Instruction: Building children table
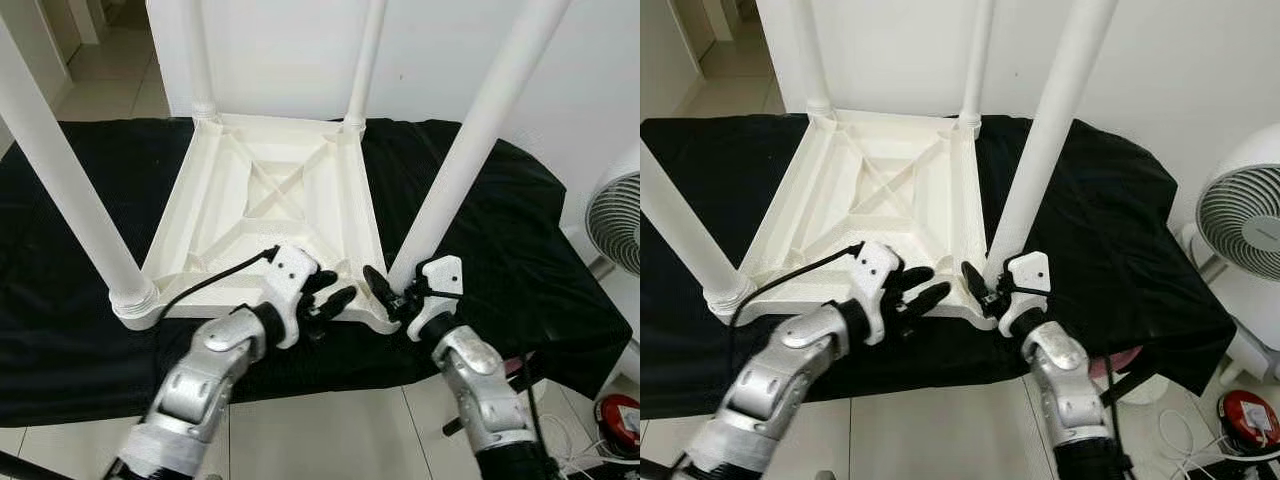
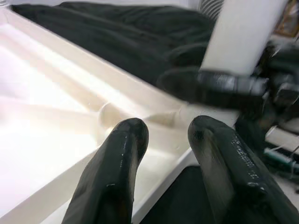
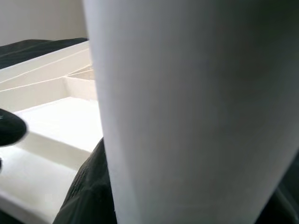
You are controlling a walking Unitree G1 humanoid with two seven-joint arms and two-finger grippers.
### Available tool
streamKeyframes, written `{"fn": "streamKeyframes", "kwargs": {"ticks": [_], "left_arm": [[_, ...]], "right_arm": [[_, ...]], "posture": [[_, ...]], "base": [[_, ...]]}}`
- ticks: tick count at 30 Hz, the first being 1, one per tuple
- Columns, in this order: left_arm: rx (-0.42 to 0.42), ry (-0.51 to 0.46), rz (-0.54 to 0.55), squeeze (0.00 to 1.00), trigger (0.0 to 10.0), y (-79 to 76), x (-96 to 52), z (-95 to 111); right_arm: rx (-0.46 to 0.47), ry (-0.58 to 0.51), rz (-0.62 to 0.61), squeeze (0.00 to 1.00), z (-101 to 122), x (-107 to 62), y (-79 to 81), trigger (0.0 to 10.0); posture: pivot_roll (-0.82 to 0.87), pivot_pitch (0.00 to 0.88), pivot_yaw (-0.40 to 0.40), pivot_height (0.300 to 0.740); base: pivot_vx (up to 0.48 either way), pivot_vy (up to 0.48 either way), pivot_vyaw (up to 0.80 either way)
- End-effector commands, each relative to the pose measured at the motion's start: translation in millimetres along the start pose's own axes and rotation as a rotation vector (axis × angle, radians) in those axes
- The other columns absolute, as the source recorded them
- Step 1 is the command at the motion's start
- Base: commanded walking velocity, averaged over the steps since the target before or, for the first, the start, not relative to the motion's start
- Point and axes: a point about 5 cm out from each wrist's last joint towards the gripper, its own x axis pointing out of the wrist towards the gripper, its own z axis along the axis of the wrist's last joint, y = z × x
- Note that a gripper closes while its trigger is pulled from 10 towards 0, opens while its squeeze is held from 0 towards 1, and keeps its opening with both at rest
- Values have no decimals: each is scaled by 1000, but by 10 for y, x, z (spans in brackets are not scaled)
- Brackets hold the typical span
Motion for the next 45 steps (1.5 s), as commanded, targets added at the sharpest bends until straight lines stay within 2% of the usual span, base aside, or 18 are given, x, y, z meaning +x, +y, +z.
{"fn": "streamKeyframes", "kwargs": {"ticks": [1,6,8,9,18,20,25,26,29,30,33,36,37,38,40,41,43,45], "left_arm": [[-15,-9,-46,0,10000,-37,14,-14],[-4,-10,-1,0,10000,39,19,-17],[53,-15,80,0,10000,141,23,-9],[53,-15,80,0,10000,141,23,-9],[-35,-63,134,0,10000,210,-28,30],[-30,-53,123,0,10000,191,-53,8],[-9,-52,116,0,10000,196,-60,1],[-14,-56,112,0,10000,205,-55,8],[-13,-59,107,0,10000,213,-53,14],[9,-58,109,0,10000,225,-54,22],[8,-58,109,0,10000,232,-57,17],[3,-61,50,0,10000,176,-83,2],[3,-61,50,0,10000,176,-83,2],[-3,-48,10,0,10000,139,-96,-19],[-3,-48,10,0,10000,139,-96,-19],[-14,-47,-50,0,10000,77,-115,-26],[6,-14,-165,0,10000,-49,-153,-71],[25,-4,-198,0,10000,-83,-160,-92]], "right_arm": [[10,79,-77,0,-126,-56,-29,0],[23,84,-152,0,-115,-22,37,0],[23,116,-255,0,-143,24,54,0],[23,116,-255,0,-143,24,54,0],[39,133,-364,0,-142,89,45,0],[49,122,-354,0,-119,132,51,10000],[38,112,-340,0,-104,156,42,10000],[46,109,-326,855,-92,162,32,10000],[43,107,-317,855,-82,165,24,10000],[63,102,-282,1000,-80,165,33,10000],[74,85,-243,1000,-69,161,51,10000],[60,28,-96,1000,6,111,33,10000],[60,28,-96,1000,6,111,33,10000],[33,29,-33,314,12,88,20,10000],[33,29,-33,314,12,88,20,10000],[33,37,34,0,16,61,-19,10000],[-13,30,168,0,55,23,-128,10000],[-29,28,205,0,73,23,-183,10000]], "posture": [[-121,0,-17,740],[-124,0,-21,740],[-106,0,-43,740],[-106,0,-43,740],[-98,0,-48,740],[-93,0,-38,740],[-90,0,-36,740],[-87,0,-39,740],[-87,0,-39,740],[-80,0,-41,740],[-83,0,-46,740],[-74,0,-57,740],[-74,0,-57,740],[-82,0,-60,740],[-82,0,-60,740],[-88,0,-59,740],[-87,0,-59,740],[-88,0,-55,740]], "base": [[0,0,0],[0,0,0],[0,0,0],[0,0,0],[0,0,0],[0,0,0],[0,0,0],[0,0,0],[0,0,0],[0,0,0],[0,0,0],[0,0,0],[0,0,0],[0,0,0],[0,0,0],[0,0,0],[0,0,0],[0,0,0]]}}
